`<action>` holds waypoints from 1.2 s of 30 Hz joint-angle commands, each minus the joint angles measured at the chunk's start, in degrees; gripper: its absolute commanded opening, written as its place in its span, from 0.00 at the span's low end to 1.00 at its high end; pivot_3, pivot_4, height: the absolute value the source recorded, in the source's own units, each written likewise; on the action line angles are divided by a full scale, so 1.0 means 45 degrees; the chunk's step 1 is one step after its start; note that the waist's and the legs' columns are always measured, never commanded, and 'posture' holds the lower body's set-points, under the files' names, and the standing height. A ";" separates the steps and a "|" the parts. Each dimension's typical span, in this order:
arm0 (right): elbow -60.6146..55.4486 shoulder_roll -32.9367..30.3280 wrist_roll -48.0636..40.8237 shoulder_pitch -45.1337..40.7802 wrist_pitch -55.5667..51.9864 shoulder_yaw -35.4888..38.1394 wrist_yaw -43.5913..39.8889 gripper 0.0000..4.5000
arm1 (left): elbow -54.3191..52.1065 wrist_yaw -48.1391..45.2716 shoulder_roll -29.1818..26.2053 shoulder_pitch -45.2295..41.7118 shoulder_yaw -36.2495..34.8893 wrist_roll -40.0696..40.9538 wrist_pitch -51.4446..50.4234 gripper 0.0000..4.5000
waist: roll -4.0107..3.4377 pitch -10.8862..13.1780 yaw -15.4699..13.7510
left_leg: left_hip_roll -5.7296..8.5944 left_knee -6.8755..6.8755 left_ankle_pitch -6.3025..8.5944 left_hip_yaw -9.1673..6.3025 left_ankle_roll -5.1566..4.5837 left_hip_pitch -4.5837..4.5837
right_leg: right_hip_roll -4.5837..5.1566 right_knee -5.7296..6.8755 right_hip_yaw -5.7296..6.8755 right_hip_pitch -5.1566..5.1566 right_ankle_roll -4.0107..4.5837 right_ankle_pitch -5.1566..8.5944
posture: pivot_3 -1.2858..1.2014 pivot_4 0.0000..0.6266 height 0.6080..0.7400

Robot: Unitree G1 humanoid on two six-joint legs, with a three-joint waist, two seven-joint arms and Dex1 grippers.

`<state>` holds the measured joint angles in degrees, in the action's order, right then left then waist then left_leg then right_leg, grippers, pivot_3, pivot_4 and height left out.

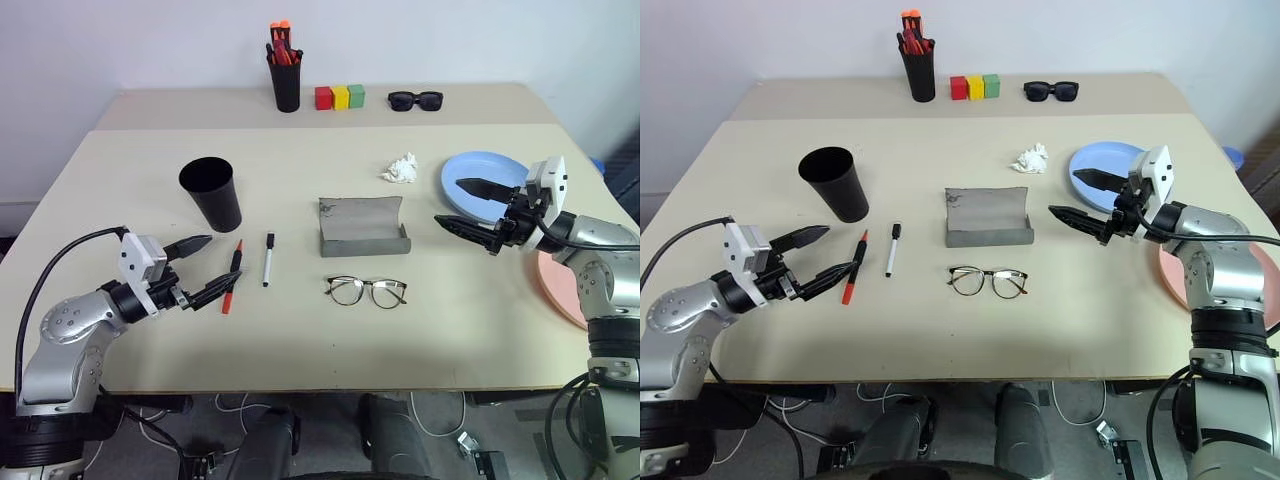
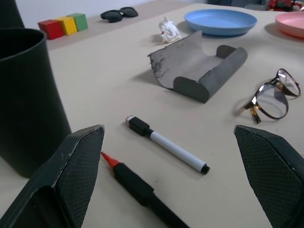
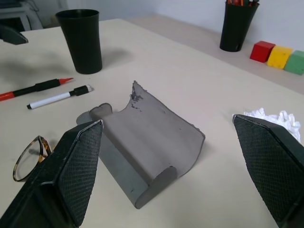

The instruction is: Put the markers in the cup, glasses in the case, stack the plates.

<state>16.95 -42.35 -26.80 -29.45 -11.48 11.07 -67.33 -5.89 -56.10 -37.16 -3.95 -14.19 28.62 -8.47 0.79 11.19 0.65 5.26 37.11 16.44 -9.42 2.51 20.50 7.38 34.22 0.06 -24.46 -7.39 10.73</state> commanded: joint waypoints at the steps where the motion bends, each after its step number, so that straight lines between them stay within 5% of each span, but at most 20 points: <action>1: -0.0662 -0.0038 0.0051 0.0200 0.0477 0.0269 0.0120 0.99 | 0.0400 -0.0161 -0.0262 -0.0527 -0.0003 -0.0139 0.0150 1.00 | 0.0000 0.0000 -0.0026 | 0.0000 0.0003 0.0000 0.0000 0.0000 0.0000 | -0.0001 0.0001 0.0000 0.0002 0.0002 -0.0002 | 0.52 0.24 1.00; 10: -0.1269 0.0287 0.0222 0.0733 0.1153 0.0108 0.0472 0.99 | 0.0389 -0.0077 -0.0613 -0.0792 -0.0184 0.0007 -0.0712 1.00 | -0.0003 0.0001 0.0048 | -0.0019 0.0000 0.0000 0.0019 0.0000 -0.0010 | -0.0021 0.0001 -0.0018 -0.0002 0.0004 -0.0006 | 0.52 0.24 1.00; 23: -0.5912 0.1496 -0.0181 0.1751 -0.1191 -0.0936 0.2802 0.99 | -0.2389 0.1133 -0.1698 0.2417 -0.2865 0.2005 -0.4303 1.00 | -0.0010 0.0006 -0.0122 | -0.0051 -0.0007 0.0007 0.0035 0.0001 0.0007 | -0.0056 -0.0004 -0.0066 -0.0029 0.0015 -0.0002 | 0.52 0.24 1.00; 30: -0.6774 0.2125 0.0244 0.2302 -0.0995 -0.1586 0.3380 0.99 | -0.3793 0.4791 -0.1338 0.1261 -0.1539 0.0178 -0.5642 1.00 | -0.0008 0.0003 -0.0263 | -0.0053 0.0004 0.0006 0.0051 0.0002 -0.0019 | -0.0067 -0.0015 -0.0079 -0.0002 0.0030 -0.0014 | 0.52 0.24 1.00; 36: -0.6674 0.2491 0.0466 0.2527 -0.0535 -0.1911 0.3556 0.99 | -0.5134 0.8971 -0.0232 -0.1033 -0.0627 0.0109 -1.1458 1.00 | 0.0003 0.0000 -0.0236 | -0.0052 0.0000 0.0006 0.0059 0.0003 -0.0018 | -0.0085 -0.0011 -0.0096 -0.0015 0.0007 -0.0028 | 0.52 0.24 1.00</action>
<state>-11.26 -31.86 -24.81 -18.03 -15.50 2.39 -51.79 -26.02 -19.42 -38.78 -6.79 -16.72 29.26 -55.15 0.80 11.20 -0.41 5.02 37.10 16.47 -9.15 2.52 20.40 6.99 34.19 -0.38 -24.53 -7.36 10.61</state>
